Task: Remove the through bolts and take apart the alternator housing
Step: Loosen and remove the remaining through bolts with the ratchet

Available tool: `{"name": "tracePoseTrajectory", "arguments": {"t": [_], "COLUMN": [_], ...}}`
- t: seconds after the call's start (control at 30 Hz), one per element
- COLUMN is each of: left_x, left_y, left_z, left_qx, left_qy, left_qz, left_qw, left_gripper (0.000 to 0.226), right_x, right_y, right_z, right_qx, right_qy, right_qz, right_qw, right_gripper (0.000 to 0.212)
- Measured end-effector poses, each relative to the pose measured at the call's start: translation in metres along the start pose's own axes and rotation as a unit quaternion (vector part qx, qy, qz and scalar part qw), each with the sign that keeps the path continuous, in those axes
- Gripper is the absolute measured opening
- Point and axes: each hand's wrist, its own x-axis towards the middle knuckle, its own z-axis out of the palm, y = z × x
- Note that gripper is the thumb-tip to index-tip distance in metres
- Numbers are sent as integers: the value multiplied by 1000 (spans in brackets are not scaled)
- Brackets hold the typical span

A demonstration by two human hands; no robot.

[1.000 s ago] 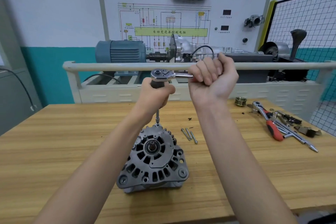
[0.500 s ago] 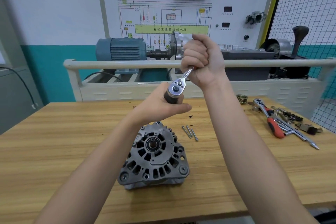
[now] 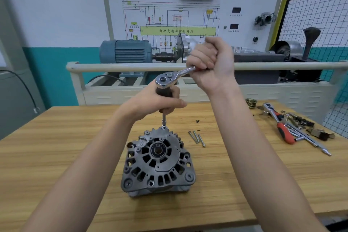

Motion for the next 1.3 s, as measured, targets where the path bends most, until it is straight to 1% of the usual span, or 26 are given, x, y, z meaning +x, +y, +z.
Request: {"name": "tracePoseTrajectory", "arguments": {"t": [0.03,0.1,0.17,0.2,0.27,0.33,0.4,0.43,0.47,0.5,0.53,0.6,0.67,0.73,0.8,0.87,0.97,1.07,1.1,1.13,1.2,1.3], "left_x": [0,2,4,5,6,9,14,15,15,14,12,7,3,3,5,7,11,16,17,17,16,10], "left_y": [1,0,-4,-6,-10,-11,-11,-10,-9,-8,-8,-5,-2,-3,-5,-7,-10,-12,-12,-11,-11,-8], "left_z": [-1,3,9,11,14,18,23,25,27,27,24,16,8,6,8,12,17,24,26,28,27,17], "left_qx": [-2,-36,-88,-103,-98,-89,-87,-74,-57,-43,-36,-31,-39,-52,-72,-91,-97,-98,-94,-87,-69,-56], "left_qy": [-11,-8,18,39,99,185,268,288,289,273,240,148,66,33,44,72,146,255,272,272,239,140], "left_qz": [2,5,4,7,17,18,-3,-14,-21,-22,-16,2,17,13,8,11,16,1,-3,-4,2,29], "left_qw": [1000,999,996,994,990,978,959,955,955,961,970,989,997,998,996,993,984,962,958,958,969,988], "left_gripper": [34,36,40,42,43,40,37,35,35,36,39,39,39,41,43,43,41,34,31,32,37,38], "right_x": [7,16,18,17,8,-7,-24,-31,-35,-35,-33,-22,-8,6,12,10,-7,-33,-39,-42,-40,-19], "right_y": [-1,0,1,2,4,11,23,26,26,23,19,9,4,2,1,3,9,24,26,27,20,4], "right_z": [2,3,4,3,-1,-6,-8,-8,-8,-7,-6,-4,-2,-1,0,-1,-9,-15,-16,-16,-14,-8], "right_qx": [0,1,9,21,46,47,37,34,31,29,27,24,30,41,45,51,65,48,39,33,32,38], "right_qy": [-5,-11,-10,-4,11,13,14,16,15,13,11,12,11,2,-5,0,8,7,9,10,4,5], "right_qz": [36,78,81,66,6,-83,-173,-203,-218,-217,-203,-142,-56,15,41,17,-77,-189,-216,-231,-213,-101], "right_qw": [999,997,997,998,999,995,984,978,975,976,979,990,998,999,998,999,995,981,976,972,976,994], "right_gripper": [44,43,45,47,52,55,54,55,55,55,54,55,56,53,47,48,55,54,54,54,55,56]}}
